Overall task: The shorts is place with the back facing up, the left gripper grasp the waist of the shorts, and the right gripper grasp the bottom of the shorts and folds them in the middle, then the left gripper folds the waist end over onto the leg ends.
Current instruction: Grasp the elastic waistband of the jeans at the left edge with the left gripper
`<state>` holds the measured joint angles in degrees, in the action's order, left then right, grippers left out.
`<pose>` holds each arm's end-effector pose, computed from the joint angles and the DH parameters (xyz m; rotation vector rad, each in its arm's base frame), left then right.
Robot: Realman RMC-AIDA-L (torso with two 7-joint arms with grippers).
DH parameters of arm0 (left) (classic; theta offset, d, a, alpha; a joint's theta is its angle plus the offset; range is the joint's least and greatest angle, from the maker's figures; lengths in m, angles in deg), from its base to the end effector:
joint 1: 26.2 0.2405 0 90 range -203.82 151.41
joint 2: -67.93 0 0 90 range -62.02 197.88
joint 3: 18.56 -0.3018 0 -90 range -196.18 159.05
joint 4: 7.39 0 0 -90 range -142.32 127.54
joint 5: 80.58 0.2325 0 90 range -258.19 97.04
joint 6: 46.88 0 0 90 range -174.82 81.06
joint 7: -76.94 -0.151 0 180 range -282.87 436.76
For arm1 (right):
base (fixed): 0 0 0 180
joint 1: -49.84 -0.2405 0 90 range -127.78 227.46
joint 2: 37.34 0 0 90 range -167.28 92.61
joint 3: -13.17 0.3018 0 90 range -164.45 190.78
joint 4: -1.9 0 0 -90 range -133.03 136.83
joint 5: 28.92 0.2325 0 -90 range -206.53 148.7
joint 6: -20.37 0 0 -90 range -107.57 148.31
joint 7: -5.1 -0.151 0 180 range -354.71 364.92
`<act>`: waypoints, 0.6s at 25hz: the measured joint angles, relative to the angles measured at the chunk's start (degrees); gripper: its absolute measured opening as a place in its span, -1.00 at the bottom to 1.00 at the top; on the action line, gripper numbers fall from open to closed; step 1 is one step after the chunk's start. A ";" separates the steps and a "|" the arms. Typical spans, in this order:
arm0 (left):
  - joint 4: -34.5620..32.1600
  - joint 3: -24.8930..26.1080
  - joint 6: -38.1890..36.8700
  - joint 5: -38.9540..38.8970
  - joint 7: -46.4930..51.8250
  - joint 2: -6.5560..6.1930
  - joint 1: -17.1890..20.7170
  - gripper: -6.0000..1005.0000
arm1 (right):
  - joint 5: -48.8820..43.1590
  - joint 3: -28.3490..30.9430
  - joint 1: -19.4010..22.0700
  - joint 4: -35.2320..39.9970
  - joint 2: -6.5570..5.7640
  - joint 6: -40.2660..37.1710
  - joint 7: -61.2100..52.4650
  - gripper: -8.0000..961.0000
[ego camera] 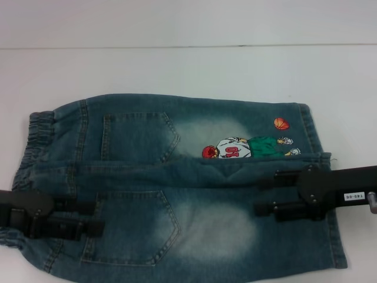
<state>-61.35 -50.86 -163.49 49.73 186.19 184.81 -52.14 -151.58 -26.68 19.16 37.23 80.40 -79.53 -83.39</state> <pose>-0.3251 0.3036 0.0410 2.7725 1.2412 0.4918 0.3111 0.3365 -0.0344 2.9224 -0.8909 -0.6611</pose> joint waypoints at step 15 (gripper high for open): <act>-1.59 0.48 0.61 3.38 8.29 -1.27 -0.54 0.62 | -0.04 -0.23 0.45 0.06 -0.07 0.31 -0.09 0.56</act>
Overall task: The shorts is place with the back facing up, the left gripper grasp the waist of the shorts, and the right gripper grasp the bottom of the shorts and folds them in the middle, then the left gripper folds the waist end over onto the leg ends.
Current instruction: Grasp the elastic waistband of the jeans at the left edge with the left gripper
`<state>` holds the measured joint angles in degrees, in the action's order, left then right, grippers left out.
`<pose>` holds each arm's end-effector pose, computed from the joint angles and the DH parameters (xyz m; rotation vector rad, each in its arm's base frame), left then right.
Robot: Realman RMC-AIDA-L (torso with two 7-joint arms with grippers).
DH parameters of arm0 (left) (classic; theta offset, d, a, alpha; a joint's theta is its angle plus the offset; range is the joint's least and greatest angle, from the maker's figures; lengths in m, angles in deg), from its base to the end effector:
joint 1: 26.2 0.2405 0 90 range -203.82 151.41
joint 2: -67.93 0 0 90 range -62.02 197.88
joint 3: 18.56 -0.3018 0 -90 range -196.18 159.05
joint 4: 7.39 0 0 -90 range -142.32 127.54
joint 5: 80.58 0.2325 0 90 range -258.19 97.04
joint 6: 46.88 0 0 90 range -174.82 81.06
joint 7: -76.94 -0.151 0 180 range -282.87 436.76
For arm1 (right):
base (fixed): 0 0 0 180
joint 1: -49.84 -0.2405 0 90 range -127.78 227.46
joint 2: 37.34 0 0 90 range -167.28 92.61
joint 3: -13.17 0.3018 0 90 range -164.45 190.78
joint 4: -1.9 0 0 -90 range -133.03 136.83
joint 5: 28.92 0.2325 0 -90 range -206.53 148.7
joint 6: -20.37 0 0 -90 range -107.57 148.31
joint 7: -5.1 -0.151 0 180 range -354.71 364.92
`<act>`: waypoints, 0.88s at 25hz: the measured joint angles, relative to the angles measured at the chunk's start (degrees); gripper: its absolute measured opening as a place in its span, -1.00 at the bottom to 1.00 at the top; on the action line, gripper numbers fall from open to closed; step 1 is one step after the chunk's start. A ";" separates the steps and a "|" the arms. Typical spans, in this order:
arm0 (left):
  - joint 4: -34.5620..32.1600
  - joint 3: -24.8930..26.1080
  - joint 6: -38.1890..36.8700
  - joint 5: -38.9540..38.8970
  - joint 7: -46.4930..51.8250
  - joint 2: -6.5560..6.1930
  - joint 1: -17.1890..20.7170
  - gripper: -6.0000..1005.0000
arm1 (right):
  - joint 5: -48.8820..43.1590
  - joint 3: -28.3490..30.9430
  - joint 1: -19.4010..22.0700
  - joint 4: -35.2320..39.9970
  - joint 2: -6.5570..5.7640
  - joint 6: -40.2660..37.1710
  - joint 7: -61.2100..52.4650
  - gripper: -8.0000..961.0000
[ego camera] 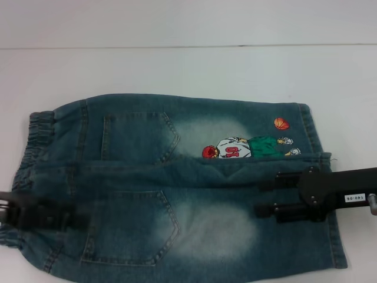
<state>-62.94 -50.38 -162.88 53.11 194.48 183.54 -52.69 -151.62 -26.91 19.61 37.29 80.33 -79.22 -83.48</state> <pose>-0.3326 0.3084 0.0538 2.7116 1.4592 0.3804 0.3144 0.3348 -0.0343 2.9252 -0.9050 -0.6528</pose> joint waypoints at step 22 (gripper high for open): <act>0.00 1.91 11.65 28.40 28.92 -2.81 -6.93 0.62 | 0.01 -0.58 -0.33 -0.32 0.14 1.36 2.29 0.55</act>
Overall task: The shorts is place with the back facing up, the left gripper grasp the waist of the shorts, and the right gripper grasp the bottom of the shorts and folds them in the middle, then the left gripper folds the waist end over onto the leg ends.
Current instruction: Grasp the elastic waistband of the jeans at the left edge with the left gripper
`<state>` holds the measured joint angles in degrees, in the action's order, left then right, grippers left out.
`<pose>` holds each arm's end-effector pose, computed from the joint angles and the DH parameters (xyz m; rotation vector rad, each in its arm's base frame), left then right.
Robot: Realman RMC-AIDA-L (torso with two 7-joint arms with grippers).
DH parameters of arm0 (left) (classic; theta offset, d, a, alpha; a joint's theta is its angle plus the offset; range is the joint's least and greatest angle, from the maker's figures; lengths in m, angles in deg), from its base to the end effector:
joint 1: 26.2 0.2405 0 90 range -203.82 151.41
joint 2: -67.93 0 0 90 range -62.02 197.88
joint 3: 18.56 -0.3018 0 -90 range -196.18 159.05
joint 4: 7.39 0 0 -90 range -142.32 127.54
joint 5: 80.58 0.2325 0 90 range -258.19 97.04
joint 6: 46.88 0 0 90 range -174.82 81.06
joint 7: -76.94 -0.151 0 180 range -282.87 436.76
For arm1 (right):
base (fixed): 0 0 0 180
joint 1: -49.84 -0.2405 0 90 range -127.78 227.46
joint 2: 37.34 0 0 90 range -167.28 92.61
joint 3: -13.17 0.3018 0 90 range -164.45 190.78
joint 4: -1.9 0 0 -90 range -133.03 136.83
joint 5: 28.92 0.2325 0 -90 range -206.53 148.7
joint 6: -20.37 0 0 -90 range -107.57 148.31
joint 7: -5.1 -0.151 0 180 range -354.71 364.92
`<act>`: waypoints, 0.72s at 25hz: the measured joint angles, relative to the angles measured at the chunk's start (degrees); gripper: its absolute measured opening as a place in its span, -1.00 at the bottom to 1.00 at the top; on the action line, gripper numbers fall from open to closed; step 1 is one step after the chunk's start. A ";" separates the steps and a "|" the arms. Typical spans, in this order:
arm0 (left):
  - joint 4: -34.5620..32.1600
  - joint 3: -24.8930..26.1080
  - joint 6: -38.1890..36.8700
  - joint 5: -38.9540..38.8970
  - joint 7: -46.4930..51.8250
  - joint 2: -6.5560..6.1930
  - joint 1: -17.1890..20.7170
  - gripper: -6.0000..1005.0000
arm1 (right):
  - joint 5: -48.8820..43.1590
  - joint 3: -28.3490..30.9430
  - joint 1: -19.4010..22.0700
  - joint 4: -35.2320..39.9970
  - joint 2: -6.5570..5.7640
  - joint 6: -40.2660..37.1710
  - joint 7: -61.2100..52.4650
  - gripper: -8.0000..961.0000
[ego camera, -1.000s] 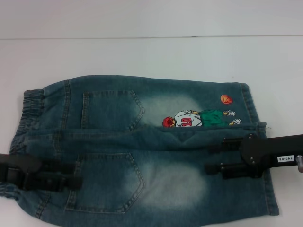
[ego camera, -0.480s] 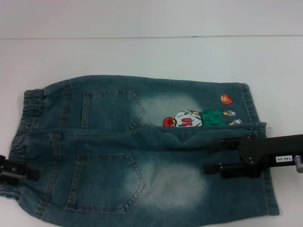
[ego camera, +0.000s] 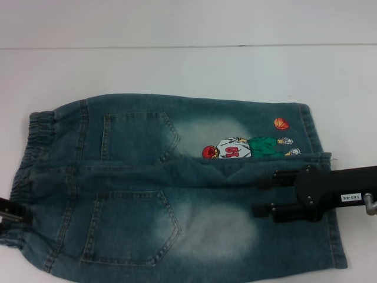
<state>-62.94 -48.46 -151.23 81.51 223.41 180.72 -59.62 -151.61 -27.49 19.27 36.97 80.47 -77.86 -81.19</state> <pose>-0.3772 0.3447 0.0813 -2.0346 -2.0452 0.2286 0.3137 0.3378 -0.0380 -2.9506 0.8484 0.6372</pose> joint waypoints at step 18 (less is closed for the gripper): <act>2.32 -0.17 3.79 1.56 1.26 -0.59 0.11 0.62 | -0.08 -1.35 -0.13 0.00 0.12 2.09 -0.01 0.56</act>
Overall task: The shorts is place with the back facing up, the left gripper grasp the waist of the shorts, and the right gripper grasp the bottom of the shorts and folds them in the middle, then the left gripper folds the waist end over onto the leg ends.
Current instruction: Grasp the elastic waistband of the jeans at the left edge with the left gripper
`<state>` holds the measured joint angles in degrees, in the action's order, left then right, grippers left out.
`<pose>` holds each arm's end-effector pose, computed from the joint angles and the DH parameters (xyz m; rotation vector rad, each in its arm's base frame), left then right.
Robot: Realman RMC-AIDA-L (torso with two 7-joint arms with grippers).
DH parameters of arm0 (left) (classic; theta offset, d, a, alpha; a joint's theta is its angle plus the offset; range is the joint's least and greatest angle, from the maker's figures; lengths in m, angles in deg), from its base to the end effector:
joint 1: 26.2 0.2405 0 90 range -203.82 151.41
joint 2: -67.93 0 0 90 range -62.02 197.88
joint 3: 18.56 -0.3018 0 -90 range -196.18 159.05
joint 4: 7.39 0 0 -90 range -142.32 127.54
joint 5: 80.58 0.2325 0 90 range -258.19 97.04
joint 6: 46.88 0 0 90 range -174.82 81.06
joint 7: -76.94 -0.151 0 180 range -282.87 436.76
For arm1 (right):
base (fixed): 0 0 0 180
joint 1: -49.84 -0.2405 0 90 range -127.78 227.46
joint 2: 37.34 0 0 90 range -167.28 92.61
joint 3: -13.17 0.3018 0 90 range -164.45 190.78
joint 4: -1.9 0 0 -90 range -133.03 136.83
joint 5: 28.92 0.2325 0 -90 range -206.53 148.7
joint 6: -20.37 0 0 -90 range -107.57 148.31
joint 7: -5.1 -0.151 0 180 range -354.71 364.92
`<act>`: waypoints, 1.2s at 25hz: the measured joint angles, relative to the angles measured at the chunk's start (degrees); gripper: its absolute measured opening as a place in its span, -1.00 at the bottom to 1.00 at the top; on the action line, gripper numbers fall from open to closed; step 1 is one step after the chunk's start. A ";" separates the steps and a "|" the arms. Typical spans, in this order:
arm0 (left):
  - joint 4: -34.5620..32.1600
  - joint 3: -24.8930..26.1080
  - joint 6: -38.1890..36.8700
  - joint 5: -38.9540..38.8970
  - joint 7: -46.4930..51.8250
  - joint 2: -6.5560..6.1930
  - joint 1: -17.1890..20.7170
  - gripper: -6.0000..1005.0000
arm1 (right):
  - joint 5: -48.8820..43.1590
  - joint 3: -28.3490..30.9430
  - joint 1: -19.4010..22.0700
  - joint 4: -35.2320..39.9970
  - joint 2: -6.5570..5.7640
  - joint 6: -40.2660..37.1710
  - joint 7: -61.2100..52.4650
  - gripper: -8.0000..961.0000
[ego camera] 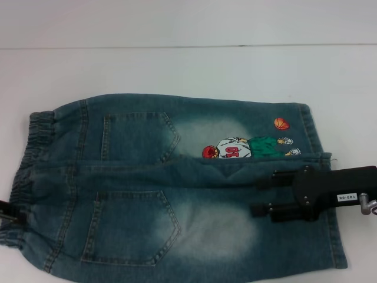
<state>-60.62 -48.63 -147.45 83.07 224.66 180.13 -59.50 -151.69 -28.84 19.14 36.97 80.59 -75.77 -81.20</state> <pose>-0.3901 0.3468 0.0808 -1.9611 -2.0524 0.2508 0.3149 0.3411 -0.0424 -2.9458 0.8422 0.5925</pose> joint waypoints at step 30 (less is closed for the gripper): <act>1.15 -1.71 0.83 -0.50 -0.29 0.81 -0.45 0.50 | -0.01 0.11 0.40 -0.01 0.03 0.75 0.00 0.56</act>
<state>-59.47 -50.34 -146.61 82.57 224.37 180.94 -59.95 -151.70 -28.73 19.54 36.96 80.62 -75.02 -81.20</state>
